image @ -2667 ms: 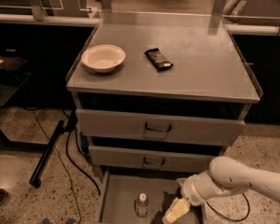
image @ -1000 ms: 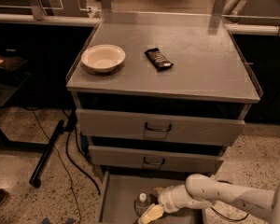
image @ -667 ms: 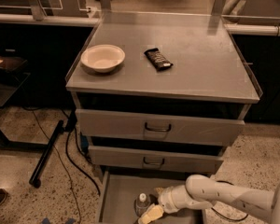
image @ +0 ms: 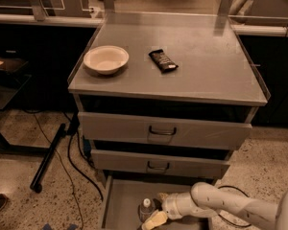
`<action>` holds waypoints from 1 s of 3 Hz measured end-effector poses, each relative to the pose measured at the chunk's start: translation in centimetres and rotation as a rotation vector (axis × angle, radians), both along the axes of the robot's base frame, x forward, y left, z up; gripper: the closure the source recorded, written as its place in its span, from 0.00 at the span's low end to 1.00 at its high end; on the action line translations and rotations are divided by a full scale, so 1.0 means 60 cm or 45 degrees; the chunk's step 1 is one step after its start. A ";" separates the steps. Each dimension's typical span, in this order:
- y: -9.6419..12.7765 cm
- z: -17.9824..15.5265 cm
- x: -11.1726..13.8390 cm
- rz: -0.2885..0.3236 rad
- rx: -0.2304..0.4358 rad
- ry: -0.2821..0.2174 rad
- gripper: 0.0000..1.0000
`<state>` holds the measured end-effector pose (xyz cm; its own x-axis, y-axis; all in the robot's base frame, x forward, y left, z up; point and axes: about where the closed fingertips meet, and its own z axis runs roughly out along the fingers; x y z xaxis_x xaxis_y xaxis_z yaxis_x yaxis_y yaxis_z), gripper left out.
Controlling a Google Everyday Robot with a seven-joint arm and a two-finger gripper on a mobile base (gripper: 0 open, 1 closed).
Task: Pick blue plastic bottle from bottom drawer and place on counter
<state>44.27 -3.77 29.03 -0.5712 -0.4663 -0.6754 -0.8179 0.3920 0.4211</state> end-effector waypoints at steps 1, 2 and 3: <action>-0.001 -0.021 0.025 -0.020 0.030 -0.026 0.00; 0.002 -0.049 0.039 -0.040 0.060 -0.029 0.00; 0.009 -0.085 0.043 -0.052 0.089 -0.001 0.00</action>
Offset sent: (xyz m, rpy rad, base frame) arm 0.0367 -0.0010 -0.0497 0.0716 -0.0306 -0.0576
